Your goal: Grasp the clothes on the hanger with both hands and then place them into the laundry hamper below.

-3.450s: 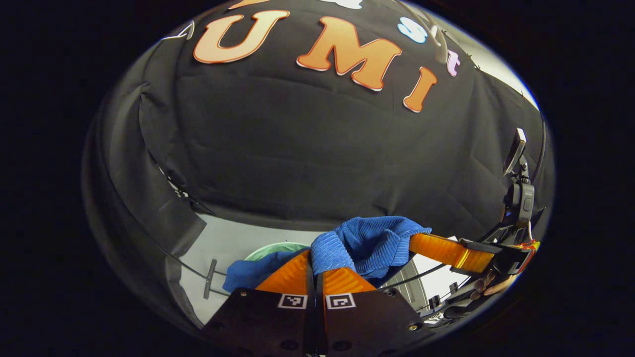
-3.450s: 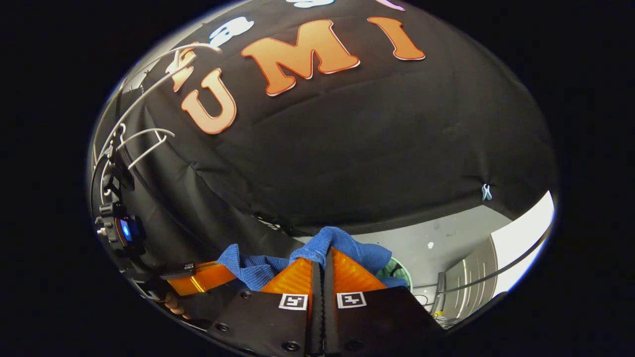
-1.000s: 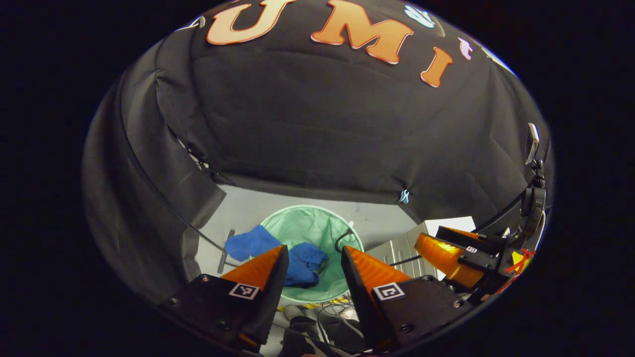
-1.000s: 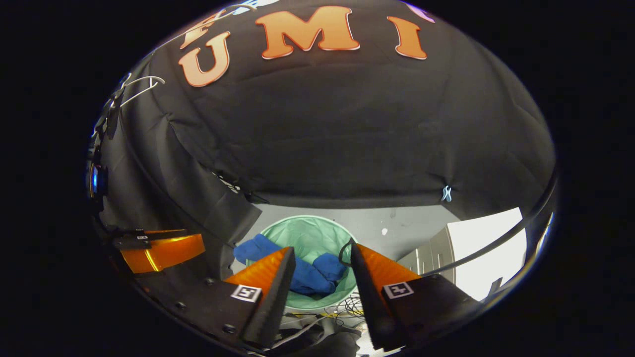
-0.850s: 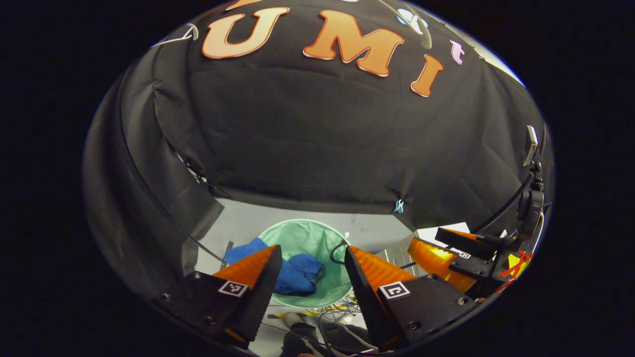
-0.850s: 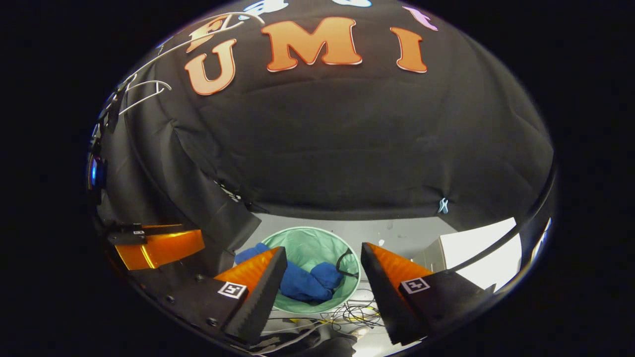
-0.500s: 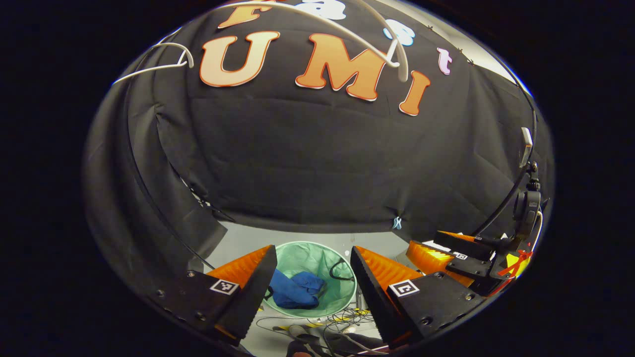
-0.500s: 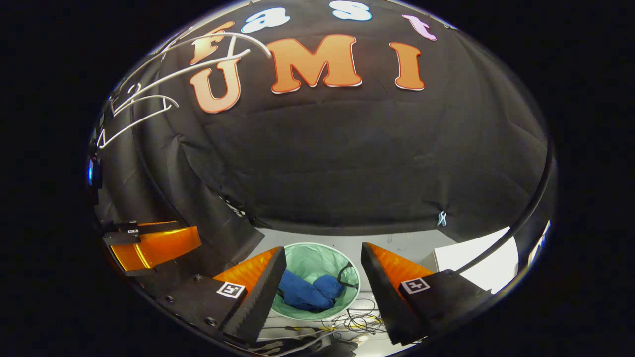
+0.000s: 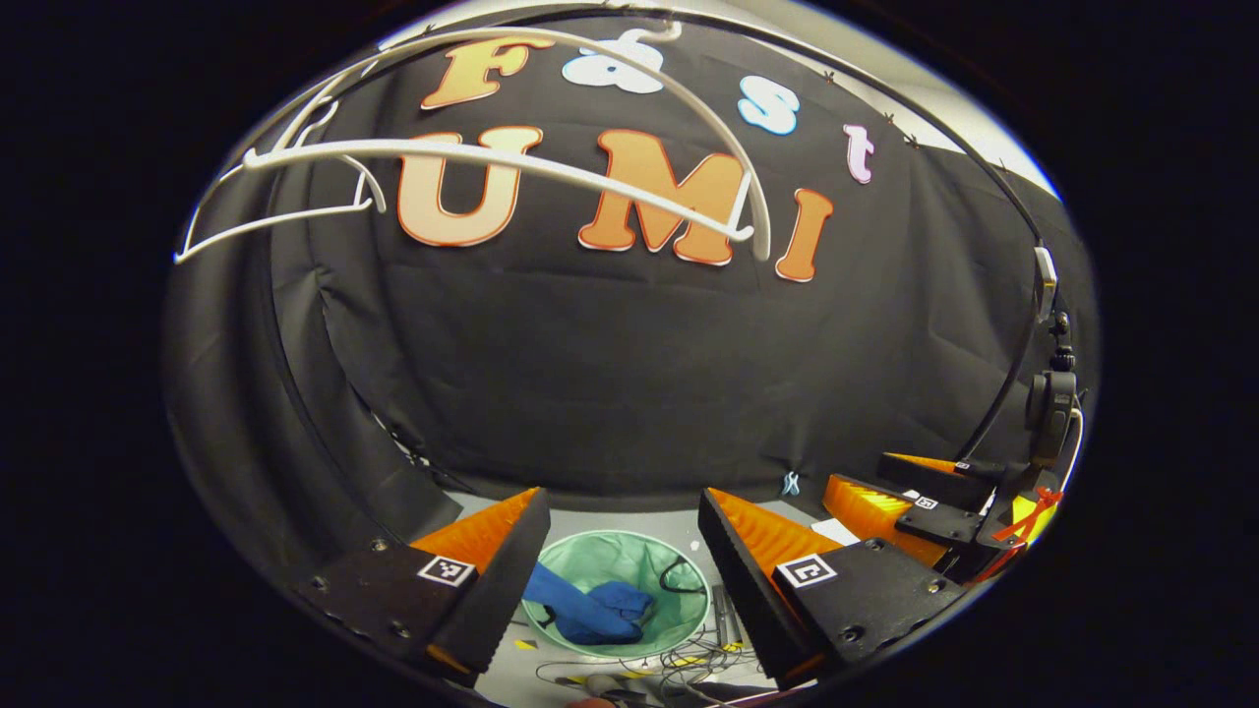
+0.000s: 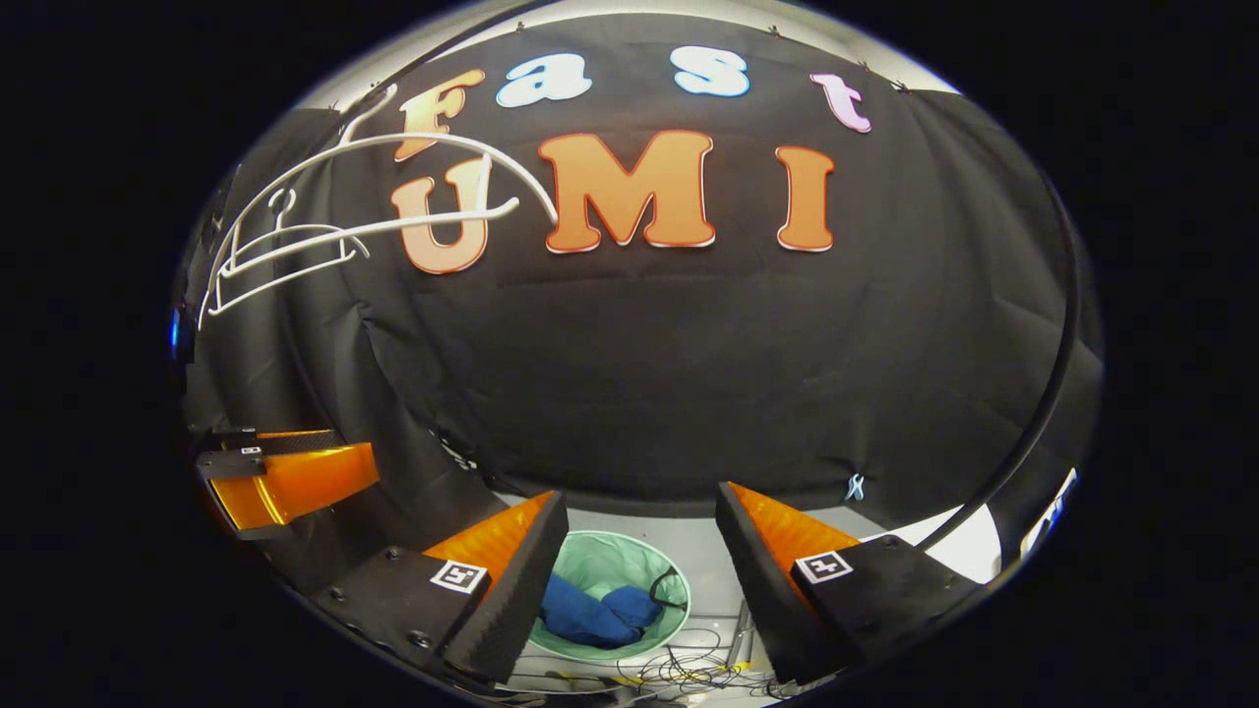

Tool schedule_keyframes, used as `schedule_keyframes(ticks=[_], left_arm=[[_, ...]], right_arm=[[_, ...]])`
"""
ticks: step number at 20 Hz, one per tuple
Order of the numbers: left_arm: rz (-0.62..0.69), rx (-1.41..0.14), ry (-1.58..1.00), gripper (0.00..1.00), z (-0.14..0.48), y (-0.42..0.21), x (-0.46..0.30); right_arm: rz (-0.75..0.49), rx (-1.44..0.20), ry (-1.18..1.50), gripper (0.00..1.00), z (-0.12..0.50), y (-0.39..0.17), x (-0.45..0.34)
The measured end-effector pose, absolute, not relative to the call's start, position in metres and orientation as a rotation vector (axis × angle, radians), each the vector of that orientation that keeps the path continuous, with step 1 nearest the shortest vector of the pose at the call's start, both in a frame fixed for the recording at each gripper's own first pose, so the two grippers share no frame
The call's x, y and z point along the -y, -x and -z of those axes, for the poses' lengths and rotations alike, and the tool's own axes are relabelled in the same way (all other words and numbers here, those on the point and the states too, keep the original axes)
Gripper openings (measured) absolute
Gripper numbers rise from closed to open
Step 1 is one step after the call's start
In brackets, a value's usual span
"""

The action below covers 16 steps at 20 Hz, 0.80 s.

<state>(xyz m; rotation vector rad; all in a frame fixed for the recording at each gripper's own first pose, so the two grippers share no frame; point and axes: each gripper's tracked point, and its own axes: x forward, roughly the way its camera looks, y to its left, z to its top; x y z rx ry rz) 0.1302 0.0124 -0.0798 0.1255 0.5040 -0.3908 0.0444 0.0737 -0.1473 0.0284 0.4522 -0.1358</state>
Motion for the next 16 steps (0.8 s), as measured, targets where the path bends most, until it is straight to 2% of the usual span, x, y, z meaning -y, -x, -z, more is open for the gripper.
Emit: schedule_keyframes(ticks=[3,14,16], left_arm=[[0.394,-0.437,-0.122,0.99,0.052,-0.132,-0.009],[0.358,-0.182,-0.089,0.93,-0.056,-0.132,-0.022],[0.347,-0.148,-0.078,0.95,-0.074,-0.130,-0.029]], right_arm=[[0.146,-0.392,0.000,0.98,0.120,-0.049,-0.070],[0.176,-0.143,0.012,0.98,0.007,-0.030,-0.064],[0.187,-0.110,0.021,0.97,-0.009,-0.024,-0.060]])
